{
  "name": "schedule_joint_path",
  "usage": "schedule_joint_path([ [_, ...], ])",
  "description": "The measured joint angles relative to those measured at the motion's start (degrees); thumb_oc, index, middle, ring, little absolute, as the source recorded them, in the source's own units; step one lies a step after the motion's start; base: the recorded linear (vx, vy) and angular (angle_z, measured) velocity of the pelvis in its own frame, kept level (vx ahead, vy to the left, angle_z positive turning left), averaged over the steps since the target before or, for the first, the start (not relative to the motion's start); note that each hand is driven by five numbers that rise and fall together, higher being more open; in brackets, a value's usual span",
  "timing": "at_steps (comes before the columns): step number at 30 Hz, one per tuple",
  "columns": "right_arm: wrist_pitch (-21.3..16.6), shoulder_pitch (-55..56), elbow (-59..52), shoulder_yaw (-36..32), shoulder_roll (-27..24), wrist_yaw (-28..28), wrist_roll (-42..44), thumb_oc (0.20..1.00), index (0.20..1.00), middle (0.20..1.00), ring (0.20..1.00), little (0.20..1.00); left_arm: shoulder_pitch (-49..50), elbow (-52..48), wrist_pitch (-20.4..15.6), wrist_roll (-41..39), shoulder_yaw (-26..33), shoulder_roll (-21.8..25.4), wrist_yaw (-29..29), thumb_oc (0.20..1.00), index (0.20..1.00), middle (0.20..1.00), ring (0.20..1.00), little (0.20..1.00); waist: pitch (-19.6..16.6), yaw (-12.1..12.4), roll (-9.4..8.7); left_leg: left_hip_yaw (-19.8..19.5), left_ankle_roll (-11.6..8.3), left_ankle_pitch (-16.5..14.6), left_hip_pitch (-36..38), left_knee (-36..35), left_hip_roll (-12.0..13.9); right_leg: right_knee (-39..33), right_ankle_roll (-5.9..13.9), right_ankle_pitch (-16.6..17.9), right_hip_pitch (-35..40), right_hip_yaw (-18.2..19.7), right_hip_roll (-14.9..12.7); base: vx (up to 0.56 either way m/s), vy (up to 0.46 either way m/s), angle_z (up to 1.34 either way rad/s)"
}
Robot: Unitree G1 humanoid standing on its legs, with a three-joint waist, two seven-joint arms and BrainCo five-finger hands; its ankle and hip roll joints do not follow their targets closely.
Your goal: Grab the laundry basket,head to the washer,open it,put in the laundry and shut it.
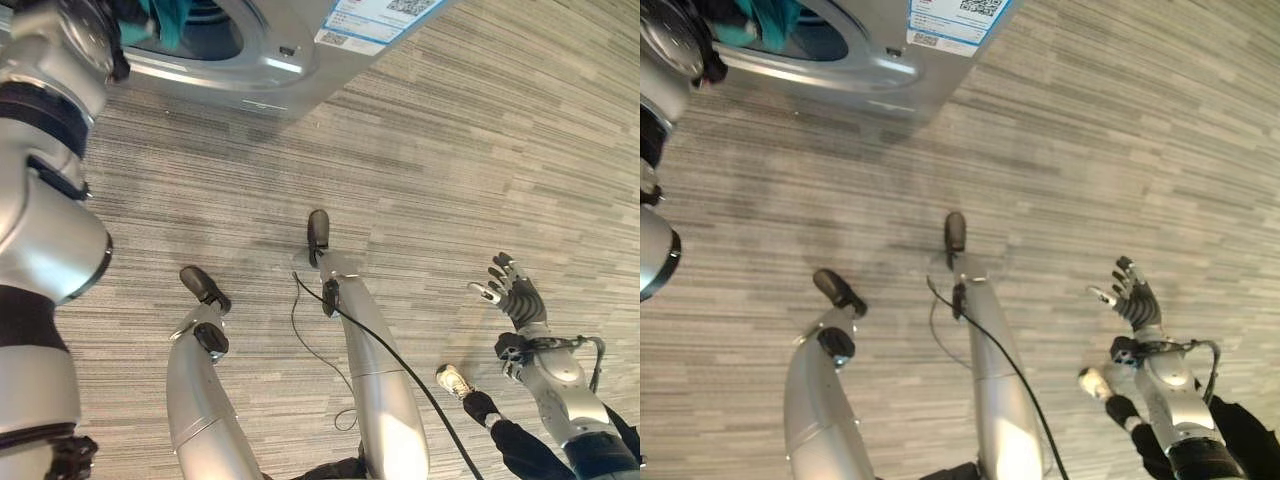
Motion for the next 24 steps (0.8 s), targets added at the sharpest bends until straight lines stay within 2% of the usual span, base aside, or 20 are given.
schedule_joint_path([
  [3,-0.05,0.31,-0.34,0.52,-0.04,0.45,0.02,1.0,1.0,1.0,1.0,1.0,0.0,-3.16,-0.25,8.95,0.19,-1.61,0.53,1.0,1.0,1.0,1.0,1.0,-0.21,-1.51,-0.4,-0.06,0.05,-0.04,3.05,-1.02,-0.29,-1.28,0.07,0.33,3.45,-0.24,-0.24,-0.03,0.004,-0.02],
  [6,-0.2,1.22,-0.24,2.07,0.04,0.61,0.01,1.0,1.0,1.0,1.0,1.0,0.01,-5.9,-0.26,11.64,0.7,-2.9,3.06,1.0,1.0,1.0,1.0,1.0,-2.15,-1.78,-0.87,0.16,0.24,0.15,3.79,-2.6,-0.94,-1.65,0.29,0.15,3.63,-0.03,-0.49,-0.04,-0.004,0.05],
  [8,-1.56,1.73,2.54,2.59,2.42,0.85,0.01,1.0,1.0,1.0,1.0,1.0,4.71,-10.47,0.35,13.2,10.35,-3.34,7.32,1.0,1.0,1.0,1.0,1.0,-2.62,-0.07,-1.11,0.1,-0.27,2.49,5.39,-6.4,-2.3,-2.6,0.3,0.44,4.5,-0.45,-1.11,-0.07,-0.024,0.21],
  [11,-1.64,1.74,4.2,5.12,2.93,0.55,-0.02,1.0,1.0,1.0,1.0,1.0,8.92,-12.56,0.35,13.15,11.81,-5.83,9.6,1.0,1.0,1.0,1.0,1.0,-2.74,1.3,-1.25,-0.45,-0.67,4.55,6.68,-9.67,-3.51,-3.62,0.12,0.55,5.34,-1.48,-1.62,-0.05,-0.018,0.25],
  [13,-2.28,1.19,2.87,5.91,2.86,0.21,-0.03,1.0,1.0,1.0,1.0,1.0,10.62,-12.36,1.05,12.05,15.72,-8.19,11.65,1.0,1.0,1.0,1.0,1.0,-2.71,1.5,-1.31,-1.2,-0.6,6.03,6.51,-11.52,-4.64,-3.92,0.07,0.58,5.32,-2.33,-2.21,-0.04,-0.018,0.26],
  [16,-2.8,0.91,2.66,6.24,2.86,0.03,-0.05,1.0,1.0,1.0,1.0,1.0,9.9,-12.37,0.82,9.59,16.03,-8.65,13.76,1.0,1.0,1.0,1.0,1.0,-2.71,1.17,-1.31,-1.53,-0.56,6.03,6.32,-11.33,-4.88,-3.91,0.1,0.59,5.6,-2.65,-2.61,-0.03,-0.016,0.08],
  [19,-2.88,0.91,2.95,9.11,2.94,-0.07,-0.13,1.0,1.0,1.0,1.0,1.0,9.11,-12.49,1.39,10.93,15.45,-8.23,18.17,1.0,1.0,1.0,1.0,1.0,-2.72,1.17,-1.32,-1.88,-0.53,5.99,6.64,-11.11,-4.82,-3.99,0.14,0.58,6.32,-3.05,-2.66,0.0,0.0,0.01],
  [21,-3.83,-0.02,3.4,12.15,2.35,-0.07,-0.22,1.0,1.0,1.0,1.0,1.0,8.45,-11.46,3.18,17.8,11.87,-8.15,21.09,1.0,1.0,1.0,1.0,1.0,-2.76,0.96,-1.41,-1.83,-0.5,5.98,6.97,-11.18,-4.63,-4.7,0.28,0.79,6.91,-3.04,-2.5,-0.01,0.015,-0.02],
  [24,-5.05,-0.28,2.76,12.81,2.22,-0.06,-0.31,1.0,1.0,1.0,1.0,1.0,8.7,-10.7,4.3,23.17,11.46,-7.67,22.55,1.0,1.0,1.0,1.0,1.0,-2.79,0.71,-1.45,-1.58,-0.43,5.93,7.38,-11.26,-4.59,-5.41,0.46,1.21,7.4,-2.79,-2.28,-0.02,0.022,-0.04],
])
